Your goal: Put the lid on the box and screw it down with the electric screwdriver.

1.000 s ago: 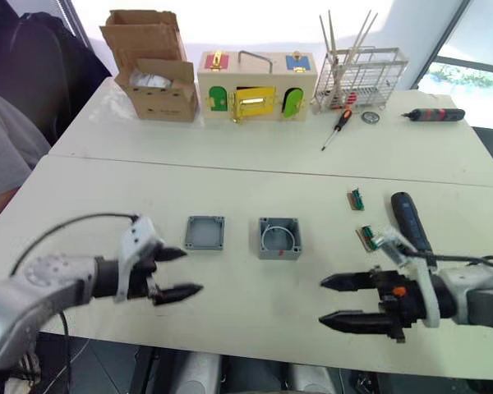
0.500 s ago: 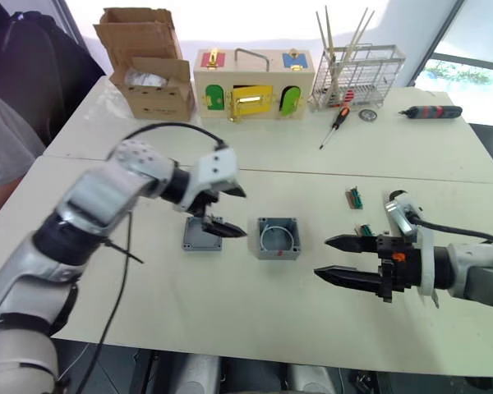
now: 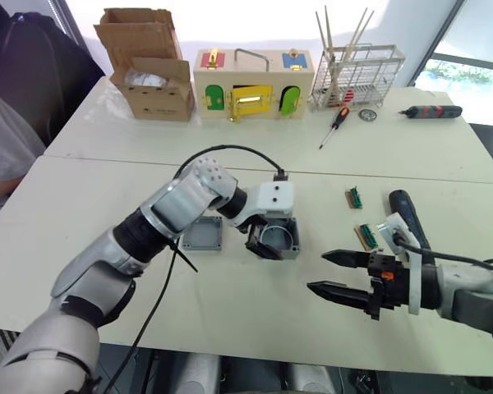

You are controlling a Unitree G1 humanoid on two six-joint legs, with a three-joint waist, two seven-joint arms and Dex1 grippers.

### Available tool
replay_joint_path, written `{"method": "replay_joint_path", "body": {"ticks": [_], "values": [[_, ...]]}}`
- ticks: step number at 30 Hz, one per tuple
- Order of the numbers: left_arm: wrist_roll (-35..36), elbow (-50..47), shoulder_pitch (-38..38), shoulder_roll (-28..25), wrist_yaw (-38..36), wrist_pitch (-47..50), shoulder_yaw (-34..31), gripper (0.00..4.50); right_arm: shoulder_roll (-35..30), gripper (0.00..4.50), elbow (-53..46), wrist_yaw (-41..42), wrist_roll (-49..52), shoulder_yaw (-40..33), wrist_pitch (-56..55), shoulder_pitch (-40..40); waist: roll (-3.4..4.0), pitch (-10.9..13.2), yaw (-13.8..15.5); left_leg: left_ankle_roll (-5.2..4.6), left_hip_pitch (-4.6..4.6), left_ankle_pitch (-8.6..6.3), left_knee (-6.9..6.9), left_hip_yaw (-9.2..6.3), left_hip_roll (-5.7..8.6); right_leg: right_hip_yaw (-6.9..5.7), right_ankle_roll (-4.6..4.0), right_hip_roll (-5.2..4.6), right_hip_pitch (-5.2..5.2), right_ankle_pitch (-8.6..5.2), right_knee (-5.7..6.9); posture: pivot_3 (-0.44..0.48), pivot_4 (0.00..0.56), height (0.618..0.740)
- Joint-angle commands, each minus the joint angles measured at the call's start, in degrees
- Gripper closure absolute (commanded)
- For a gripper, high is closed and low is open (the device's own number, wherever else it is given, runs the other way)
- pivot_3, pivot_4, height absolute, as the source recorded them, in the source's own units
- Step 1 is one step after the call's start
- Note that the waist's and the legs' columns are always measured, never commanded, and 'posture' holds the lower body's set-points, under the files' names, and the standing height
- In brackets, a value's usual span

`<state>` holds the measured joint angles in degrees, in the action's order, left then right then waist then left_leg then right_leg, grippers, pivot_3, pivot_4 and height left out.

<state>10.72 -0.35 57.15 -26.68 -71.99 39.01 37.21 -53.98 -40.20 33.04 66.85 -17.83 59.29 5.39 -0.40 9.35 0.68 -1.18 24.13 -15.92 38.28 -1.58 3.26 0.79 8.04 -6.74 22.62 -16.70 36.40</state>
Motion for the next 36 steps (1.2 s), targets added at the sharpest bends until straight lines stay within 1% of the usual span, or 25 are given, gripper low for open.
{"method": "replay_joint_path", "body": {"ticks": [1, 5, 10, 16, 19, 22, 24, 25, 26, 31, 34, 35, 36], "values": [[0.12, -4.97, 1.23, 0.04, -1.04, 3.18, -0.09, 0.01, -0.12, 0.02, -1.6, -0.15, 2.15, -1.55, -0.54, 0.32, 0.0, 0.0, 0.04, 0.0, 0.0, 0.0, 0.0, 0.0, 0.0, 0.0, 0.0, 0.0, 0.0, 0.0, 0.0, 0.0, 0.15, 0.739], [-1.16, -7.32, -0.59, -1.05, -1.16, 5.14, 1.81, 0.01, -0.68, 0.02, -1.17, -0.4, 3.68, -2.51, -0.38, 0.25, 0.0, 0.0, 0.02, 0.0, 0.0, 0.0, 0.02, -0.01, 0.0, 0.0, 0.0, 0.0, -0.02, 0.0, 0.0, 0.0, 0.15, 0.739], [-1.4, -7.93, -1.57, -1.13, -0.46, 6.71, 2.17, 0.01, -0.98, 0.02, -1.09, -0.9, 4.03, -2.63, -0.44, 0.34, 0.0, 0.0, 0.06, 0.0, -0.01, 0.0, 0.02, -0.02, 0.0, 0.0, 0.0, 0.0, -0.01, 0.0, 0.01, 0.0, 0.15, 0.739], [-4.09, -1.85, -1.98, 2.24, 0.8, 4.72, 4.37, 0.01, 0.1, 0.02, -1.49, -2.94, 4.2, -2.1, -1.3, 0.49, 0.0, 0.0, 0.11, 0.0, -0.01, 0.0, 0.04, -0.03, 0.02, 0.0, 0.0, 0.0, -0.05, 0.0, 0.01, 0.0, 0.15, 0.739], [-4.97, -0.01, -1.95, 3.23, 0.83, 3.41, 4.65, 0.83, 0.33, 0.0, -1.62, -3.51, 4.1, -2.11, -1.63, 0.76, 0.0, 0.0, 0.04, 0.0, -0.01, 0.0, 0.04, -0.03, 0.02, 0.0, 0.0, 0.0, -0.04, 0.0, 0.01, 0.0, 0.15, 0.739], [-5.75, 1.7, -1.64, 4.46, 0.48, 2.53, 5.3, 2.48, 0.51, 0.0, -1.9, -3.94, 3.98, -2.61, -2.1, 1.78, 0.0, 0.0, 0.04, 0.01, -0.01, 0.0, 0.04, -0.03, 0.01, 0.0, 0.0, 0.0, -0.03, 0.0, 0.02, 0.0, 0.15, 0.739], [-7.01, 3.42, -1.21, 5.1, 0.61, 1.28, 5.72, 3.43, 0.77, 0.0, -2.17, -4.44, 4.07, -3.0, -2.48, 2.47, 0.0, 0.0, 0.11, 0.0, -0.01, 0.0, 0.04, -0.03, 0.01, 0.0, 0.0, 0.0, -0.03, 0.0, 0.02, 0.0, 0.15, 0.739], [-7.48, 4.05, -1.08, 5.29, 0.61, 0.71, 5.73, 4.03, 0.82, 0.0, -2.31, -4.61, 4.12, -3.1, -2.63, 2.72, 0.0, -0.01, 0.15, 0.0, -0.01, 0.0, 0.05, -0.03, 0.01, 0.0, 0.0, 0.0, -0.04, 0.0, 0.02, 0.0, 0.15, 0.739], [-7.56, 4.49, -0.87, 5.59, 0.44, 0.47, 5.32, 4.46, 0.84, 0.0, -2.45, -4.7, 4.16, -3.22, -2.76, 3.05, -0.01, -0.02, 0.22, 0.0, -0.01, 0.0, 0.06, -0.03, 0.02, 0.0, 0.0, 0.0, -0.05, 0.0, 0.02, 0.0, 0.15, 0.739], [-7.9, 5.66, 0.37, 4.74, -2.3, -2.36, 4.25, 4.46, 0.68, 0.0, -2.95, -4.93, 3.98, -3.44, -3.26, 4.45, 0.0, -0.05, 0.09, -0.05, -0.05, -0.03, 0.15, -0.09, 0.05, 0.0, 0.0, 0.0, -0.16, 0.0, 0.01, 0.0, 0.15, 0.739], [-7.66, 7.46, 0.89, 2.91, -7.38, -11.78, 3.44, 4.46, 0.33, 0.0, -3.46, -4.93, 4.31, -3.84, -3.19, 5.5, 0.0, -0.04, 0.06, -0.04, -0.05, -0.03, 0.12, -0.1, 0.04, 0.0, 0.0, 0.0, -0.13, 0.0, 0.02, 0.0, 0.15, 0.739], [-7.0, 8.58, 0.85, 2.3, -10.22, -18.6, 2.75, 4.46, -0.05, 0.0, -3.85, -4.68, 4.36, -3.97, -2.97, 6.11, 0.0, -0.05, 0.05, -0.04, -0.05, -0.02, 0.12, -0.09, 0.04, 0.0, 0.0, 0.0, -0.12, 0.0, 0.02, 0.0, 0.15, 0.739], [-6.39, 10.33, 1.36, 1.99, -13.2, -23.22, 2.35, 4.46, -0.32, 0.0, -4.16, -4.54, 4.24, -4.03, -2.83, 6.61, 0.0, -0.05, 0.06, -0.01, -0.04, -0.01, 0.12, -0.08, 0.04, 0.0, 0.0, 0.0, -0.11, 0.0, 0.02, 0.0, 0.15, 0.739]]}}
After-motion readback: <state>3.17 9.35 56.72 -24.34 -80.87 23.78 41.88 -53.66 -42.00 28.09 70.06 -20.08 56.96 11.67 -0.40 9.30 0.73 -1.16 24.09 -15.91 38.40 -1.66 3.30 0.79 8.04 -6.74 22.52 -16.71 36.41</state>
